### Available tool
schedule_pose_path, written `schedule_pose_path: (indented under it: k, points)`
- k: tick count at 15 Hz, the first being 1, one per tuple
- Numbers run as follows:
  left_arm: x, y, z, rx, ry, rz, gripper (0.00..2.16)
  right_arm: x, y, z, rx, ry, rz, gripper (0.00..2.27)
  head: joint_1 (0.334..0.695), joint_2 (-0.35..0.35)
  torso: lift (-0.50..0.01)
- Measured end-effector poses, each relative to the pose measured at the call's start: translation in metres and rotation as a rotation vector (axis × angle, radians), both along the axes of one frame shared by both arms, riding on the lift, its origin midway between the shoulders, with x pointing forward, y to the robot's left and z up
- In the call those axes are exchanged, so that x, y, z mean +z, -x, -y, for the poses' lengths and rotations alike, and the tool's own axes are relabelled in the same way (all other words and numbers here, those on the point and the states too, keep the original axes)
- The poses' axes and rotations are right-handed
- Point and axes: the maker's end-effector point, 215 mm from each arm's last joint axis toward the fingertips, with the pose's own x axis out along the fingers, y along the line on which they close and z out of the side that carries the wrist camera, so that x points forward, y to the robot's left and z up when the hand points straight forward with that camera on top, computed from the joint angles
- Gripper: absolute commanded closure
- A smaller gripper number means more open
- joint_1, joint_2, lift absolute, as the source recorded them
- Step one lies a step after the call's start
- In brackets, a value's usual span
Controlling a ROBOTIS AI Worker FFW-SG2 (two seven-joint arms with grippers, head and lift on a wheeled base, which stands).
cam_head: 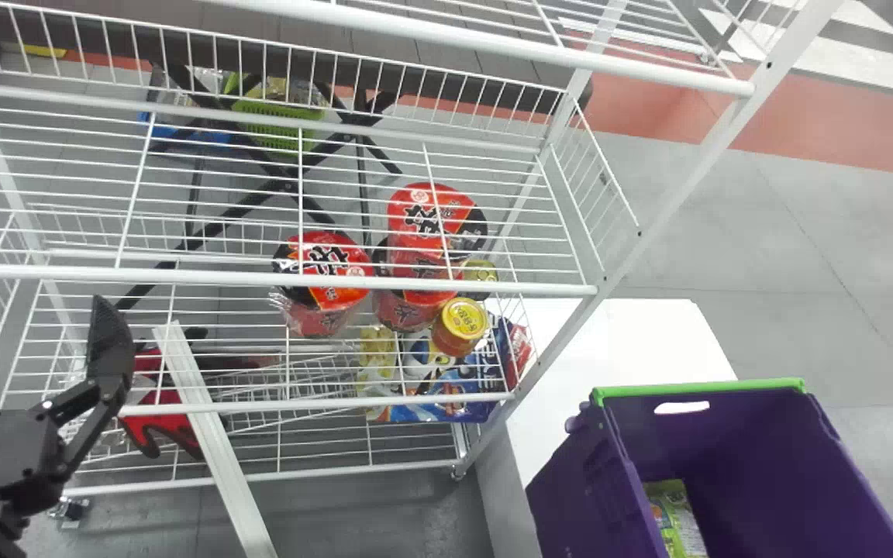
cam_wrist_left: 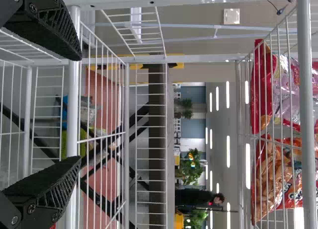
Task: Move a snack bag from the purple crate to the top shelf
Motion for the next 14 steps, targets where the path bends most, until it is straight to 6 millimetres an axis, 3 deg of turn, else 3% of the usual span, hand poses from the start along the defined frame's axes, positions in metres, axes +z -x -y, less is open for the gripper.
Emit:
schedule_pose_path:
  k: [7,14]
  points:
    - [-0.001,0.001,0.003,-0.002,-0.002,-0.002,0.11,0.024,-0.001,0.028,-0.032,0.05,0.041,1.66,0.695,-0.35,-0.343]
    - [-0.001,0.003,0.009,-0.008,-0.009,-0.003,0.11,0.034,-0.011,0.034,-0.032,0.066,0.072,1.66,0.695,-0.35,-0.315]
